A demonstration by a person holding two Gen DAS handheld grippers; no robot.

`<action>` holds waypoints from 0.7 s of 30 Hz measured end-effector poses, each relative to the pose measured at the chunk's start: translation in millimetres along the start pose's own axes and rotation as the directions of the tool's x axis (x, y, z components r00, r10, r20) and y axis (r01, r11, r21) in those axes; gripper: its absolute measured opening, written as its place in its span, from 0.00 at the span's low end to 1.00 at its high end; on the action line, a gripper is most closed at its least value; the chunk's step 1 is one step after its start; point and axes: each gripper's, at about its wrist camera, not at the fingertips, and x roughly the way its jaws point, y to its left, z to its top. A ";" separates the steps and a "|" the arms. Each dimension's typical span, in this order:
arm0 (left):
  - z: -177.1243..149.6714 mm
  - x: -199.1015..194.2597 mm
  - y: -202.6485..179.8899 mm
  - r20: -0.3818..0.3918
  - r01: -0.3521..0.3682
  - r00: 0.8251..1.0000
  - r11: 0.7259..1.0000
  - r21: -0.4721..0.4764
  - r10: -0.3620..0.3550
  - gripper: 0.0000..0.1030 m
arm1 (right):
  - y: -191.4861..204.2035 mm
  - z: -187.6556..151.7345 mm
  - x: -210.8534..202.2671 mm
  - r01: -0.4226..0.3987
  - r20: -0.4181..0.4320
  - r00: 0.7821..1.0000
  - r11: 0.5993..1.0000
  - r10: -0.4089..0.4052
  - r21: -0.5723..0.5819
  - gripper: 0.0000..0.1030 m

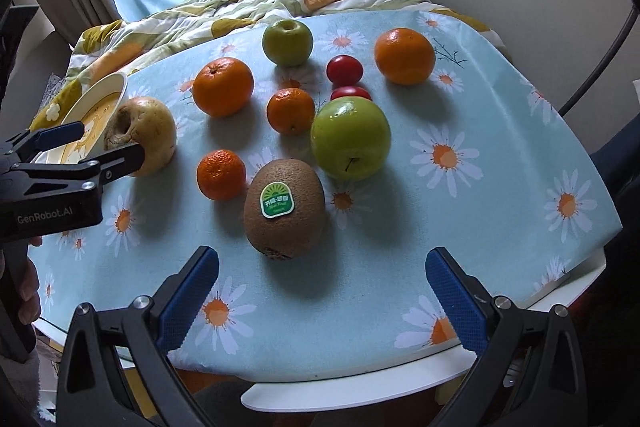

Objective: Organize fruits
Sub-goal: 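Grasp the yellow-brown pear with the left tool while the right tool grasps the kiwi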

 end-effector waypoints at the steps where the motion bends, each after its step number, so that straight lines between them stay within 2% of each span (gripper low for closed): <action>1: 0.9 4.5 0.3 -0.007 0.010 1.000 1.000 0.008 -0.010 1.00 | 3.4 0.6 3.0 0.006 -0.002 1.000 1.000 -0.006 -0.008 1.00; 4: 1.5 17.8 0.2 -0.023 0.031 0.999 0.999 0.027 -0.030 1.00 | 12.5 0.5 9.6 0.027 -0.003 1.000 0.999 -0.027 -0.035 1.00; 9: -1.3 35.3 1.1 -0.053 0.048 0.997 0.998 0.027 -0.047 0.87 | 19.4 -0.3 21.0 0.049 -0.021 0.999 0.997 -0.050 -0.057 1.00; 11: -1.7 38.1 3.2 -0.058 0.064 0.996 0.998 0.020 -0.063 0.83 | 20.7 1.8 24.5 0.048 -0.030 0.998 0.997 -0.050 -0.056 0.95; 12: -2.1 38.1 2.7 -0.059 0.081 0.995 0.996 0.020 -0.080 0.77 | 20.6 2.7 25.9 0.045 -0.035 0.998 0.997 -0.047 -0.056 0.94; 18: -3.3 38.1 1.8 -0.056 0.076 0.996 0.997 0.025 -0.074 0.76 | 22.9 6.3 33.3 0.030 -0.037 0.999 0.998 -0.032 -0.059 0.90; 21: -5.5 37.0 3.8 -0.060 0.070 0.996 0.997 0.013 -0.069 0.76 | 24.5 8.4 36.8 0.016 -0.042 0.999 0.998 -0.018 -0.061 0.79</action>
